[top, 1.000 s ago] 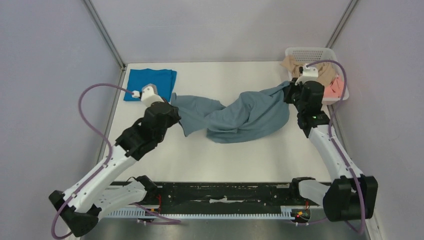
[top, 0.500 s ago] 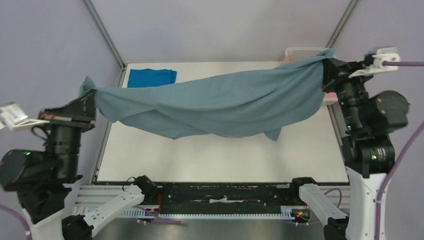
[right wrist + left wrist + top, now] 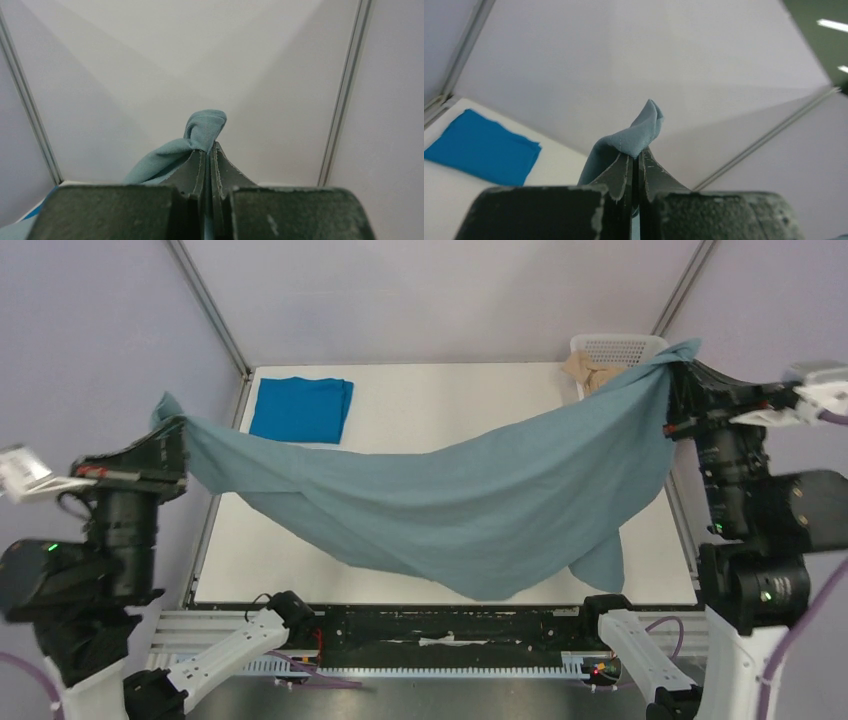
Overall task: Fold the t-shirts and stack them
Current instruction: Flatten out the tshirt
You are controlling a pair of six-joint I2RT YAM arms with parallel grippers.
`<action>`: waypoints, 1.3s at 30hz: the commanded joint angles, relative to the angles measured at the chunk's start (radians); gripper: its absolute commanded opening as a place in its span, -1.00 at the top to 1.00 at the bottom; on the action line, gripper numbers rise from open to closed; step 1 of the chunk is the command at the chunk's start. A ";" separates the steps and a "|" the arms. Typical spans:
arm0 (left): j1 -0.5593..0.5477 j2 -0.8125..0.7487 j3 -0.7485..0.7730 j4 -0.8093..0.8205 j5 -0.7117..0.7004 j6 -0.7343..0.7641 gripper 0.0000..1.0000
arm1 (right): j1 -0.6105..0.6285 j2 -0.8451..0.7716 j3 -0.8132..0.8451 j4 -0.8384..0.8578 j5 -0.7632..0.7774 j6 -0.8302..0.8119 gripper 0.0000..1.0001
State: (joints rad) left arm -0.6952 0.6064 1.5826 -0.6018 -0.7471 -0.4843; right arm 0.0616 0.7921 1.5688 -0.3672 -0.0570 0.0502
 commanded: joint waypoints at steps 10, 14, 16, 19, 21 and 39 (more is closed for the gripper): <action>0.436 0.598 -0.661 0.204 0.295 -0.234 0.95 | 0.022 0.658 -0.511 0.461 0.021 0.103 0.99; 0.545 0.900 -0.607 0.234 0.481 -0.238 0.95 | 0.049 0.964 -0.303 0.373 0.033 0.075 0.83; 0.567 0.998 -0.566 0.236 0.537 -0.239 0.96 | 0.068 1.071 -0.213 0.371 0.089 0.061 0.81; 0.580 1.046 -0.567 0.268 0.549 -0.253 0.95 | 0.076 1.161 -0.088 0.378 0.122 0.044 0.88; 0.590 1.040 -0.577 0.272 0.544 -0.261 0.96 | 0.078 1.218 -0.006 0.355 0.138 0.034 0.72; 0.612 0.719 -0.807 0.248 0.557 -0.265 0.96 | 0.300 0.489 -0.739 0.087 0.272 0.180 -0.96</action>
State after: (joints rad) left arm -0.0864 1.3842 0.8227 -0.3851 -0.2226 -0.7181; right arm 0.2668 1.4799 1.0885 -0.2066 0.2005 0.1234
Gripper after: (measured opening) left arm 0.048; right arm 0.979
